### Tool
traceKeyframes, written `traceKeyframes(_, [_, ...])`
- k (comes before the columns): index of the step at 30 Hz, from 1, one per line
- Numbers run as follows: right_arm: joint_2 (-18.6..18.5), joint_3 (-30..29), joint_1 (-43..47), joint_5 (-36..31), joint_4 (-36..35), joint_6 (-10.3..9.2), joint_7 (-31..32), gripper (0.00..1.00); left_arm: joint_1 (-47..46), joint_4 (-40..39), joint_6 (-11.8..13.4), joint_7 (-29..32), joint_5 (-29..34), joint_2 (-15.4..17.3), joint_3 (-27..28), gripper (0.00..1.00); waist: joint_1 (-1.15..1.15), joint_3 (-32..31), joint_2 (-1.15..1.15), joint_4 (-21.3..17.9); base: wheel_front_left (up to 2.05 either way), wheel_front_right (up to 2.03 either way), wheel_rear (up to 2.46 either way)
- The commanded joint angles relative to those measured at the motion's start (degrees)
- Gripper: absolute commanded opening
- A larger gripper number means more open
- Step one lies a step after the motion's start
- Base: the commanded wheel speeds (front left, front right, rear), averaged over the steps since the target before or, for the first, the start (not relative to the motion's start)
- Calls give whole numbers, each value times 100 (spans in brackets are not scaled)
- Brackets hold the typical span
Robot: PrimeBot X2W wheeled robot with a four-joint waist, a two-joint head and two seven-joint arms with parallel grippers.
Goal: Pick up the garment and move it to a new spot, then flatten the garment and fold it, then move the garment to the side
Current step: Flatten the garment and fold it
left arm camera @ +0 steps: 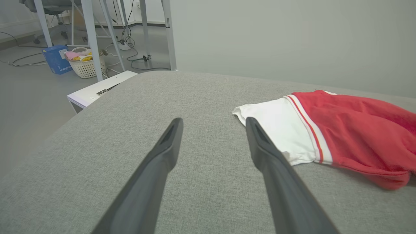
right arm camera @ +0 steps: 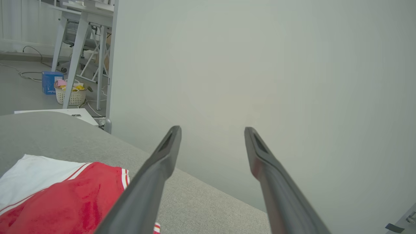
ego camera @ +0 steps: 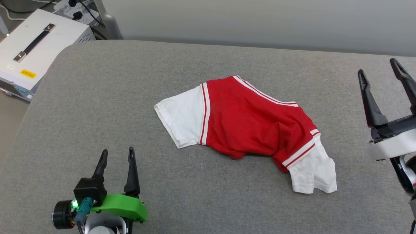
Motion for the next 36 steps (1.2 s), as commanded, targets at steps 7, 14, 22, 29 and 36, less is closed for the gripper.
traceKeyframes(7, [-1254,1675,-850,1076,386,-5,1714,100,-190,-71,-51,-34,132,-67,96,100,0,184,0,12,0,0,0])
traceKeyframes(14, [-2159,2861,-1184,2604,309,-5,4220,100,-299,-141,-48,-34,145,-90,77,100,0,382,0,58,0,0,0])
traceKeyframes(22, [-2276,3295,-1222,3366,483,-5,5400,100,-461,-151,23,-34,16,-97,-101,100,0,692,0,224,0,0,0])
traceKeyframes(29, [-2034,3798,-1009,3331,1177,-5,5246,100,-562,-102,100,-34,-80,-97,-210,100,0,890,0,334,0,0,0])
traceKeyframes(36, [-1928,4150,-969,3480,1496,-5,4522,0,-520,-20,110,-34,-59,-98,-124,100,0,766,0,188,0,0,0])
